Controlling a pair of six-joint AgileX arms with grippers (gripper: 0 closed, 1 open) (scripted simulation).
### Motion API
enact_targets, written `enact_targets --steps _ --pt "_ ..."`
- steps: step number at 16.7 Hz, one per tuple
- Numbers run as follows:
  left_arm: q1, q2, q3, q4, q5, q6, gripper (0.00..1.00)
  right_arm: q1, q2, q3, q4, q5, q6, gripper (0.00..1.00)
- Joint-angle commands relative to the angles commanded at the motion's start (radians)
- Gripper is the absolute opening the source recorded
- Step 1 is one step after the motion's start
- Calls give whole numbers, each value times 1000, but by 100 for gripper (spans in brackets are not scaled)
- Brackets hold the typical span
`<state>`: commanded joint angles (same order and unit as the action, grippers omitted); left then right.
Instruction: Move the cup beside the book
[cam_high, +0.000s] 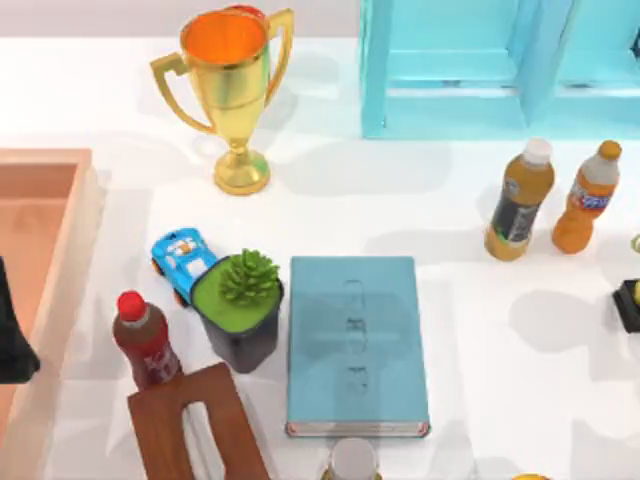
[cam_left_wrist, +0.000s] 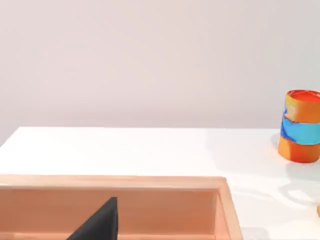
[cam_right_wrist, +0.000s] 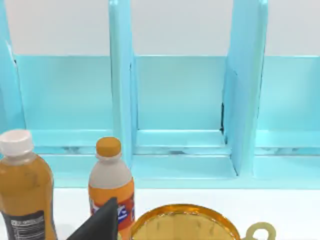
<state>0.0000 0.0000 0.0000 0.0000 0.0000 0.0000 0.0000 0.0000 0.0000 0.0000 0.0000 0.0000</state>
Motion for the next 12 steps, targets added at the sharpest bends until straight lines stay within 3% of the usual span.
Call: enact_targets --steps 6,9,12 --pt "0 0 0 0 0 0 100 -37 98 100 -74 0 -104 100" --pt "0 0 0 0 0 0 100 -98 277 269 -199 1 -292 100" --pt "0 0 0 0 0 0 100 -174 534 482 -367 4 -573 100"
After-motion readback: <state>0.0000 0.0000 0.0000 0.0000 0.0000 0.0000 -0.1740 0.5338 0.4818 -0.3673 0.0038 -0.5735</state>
